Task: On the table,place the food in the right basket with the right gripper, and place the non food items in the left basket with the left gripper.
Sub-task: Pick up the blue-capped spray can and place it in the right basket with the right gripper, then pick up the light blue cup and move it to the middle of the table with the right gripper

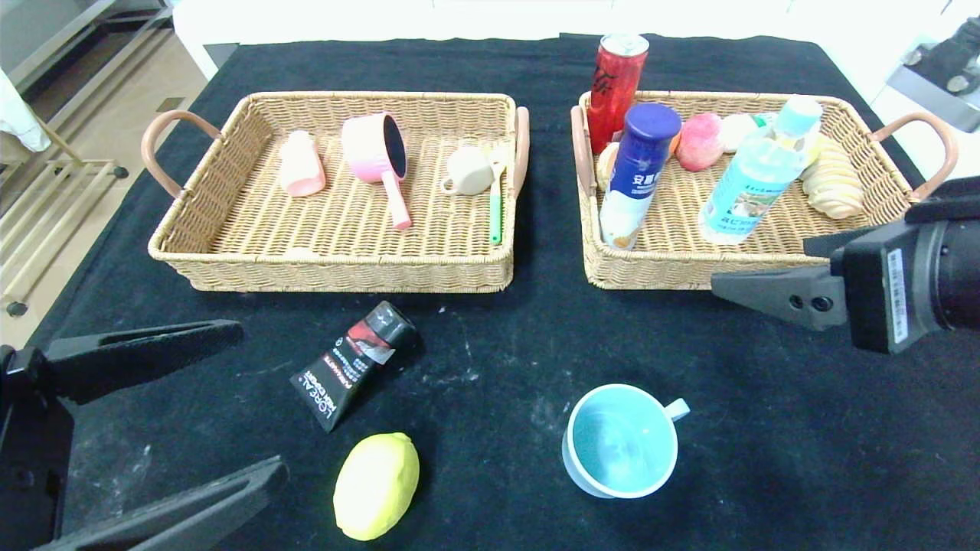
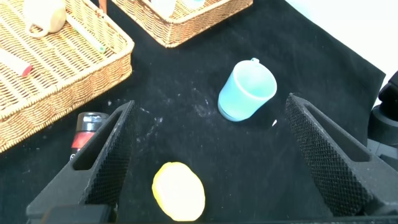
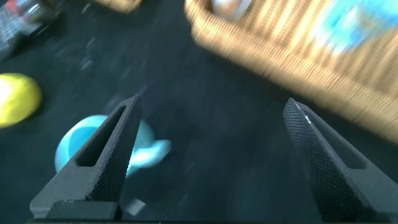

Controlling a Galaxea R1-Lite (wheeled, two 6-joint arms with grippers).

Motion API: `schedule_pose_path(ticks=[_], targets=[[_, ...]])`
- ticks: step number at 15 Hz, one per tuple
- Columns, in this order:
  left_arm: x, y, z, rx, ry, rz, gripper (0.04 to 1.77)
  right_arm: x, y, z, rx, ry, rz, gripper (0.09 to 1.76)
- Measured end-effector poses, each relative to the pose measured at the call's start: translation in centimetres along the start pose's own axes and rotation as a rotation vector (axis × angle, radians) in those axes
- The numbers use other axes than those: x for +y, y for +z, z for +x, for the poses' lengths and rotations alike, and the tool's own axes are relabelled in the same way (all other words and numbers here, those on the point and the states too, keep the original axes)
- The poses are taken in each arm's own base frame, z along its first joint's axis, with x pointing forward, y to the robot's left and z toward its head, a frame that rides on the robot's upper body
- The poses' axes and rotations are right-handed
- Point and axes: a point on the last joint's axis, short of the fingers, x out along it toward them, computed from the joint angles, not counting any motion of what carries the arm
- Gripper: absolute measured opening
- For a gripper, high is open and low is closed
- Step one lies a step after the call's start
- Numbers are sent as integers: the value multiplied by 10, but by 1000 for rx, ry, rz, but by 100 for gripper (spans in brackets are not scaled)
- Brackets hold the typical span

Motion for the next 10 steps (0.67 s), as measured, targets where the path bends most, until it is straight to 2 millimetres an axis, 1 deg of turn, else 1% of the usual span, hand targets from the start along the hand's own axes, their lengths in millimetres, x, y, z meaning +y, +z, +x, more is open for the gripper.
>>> schedule_pose_path(ticks=[2, 4, 6, 10], targets=[[0, 0, 0, 2, 0, -1, 172, 2, -7, -9, 88, 12, 76, 168], [0, -1, 1, 4, 0, -1, 172, 11, -15, -15, 179, 40, 108, 169], [0, -1, 1, 6, 0, -2, 172, 18, -19, -12, 233, 49, 129, 169], [0, -1, 1, 6, 0, -2, 172, 36, -24, 5, 351, -6, 185, 170]])
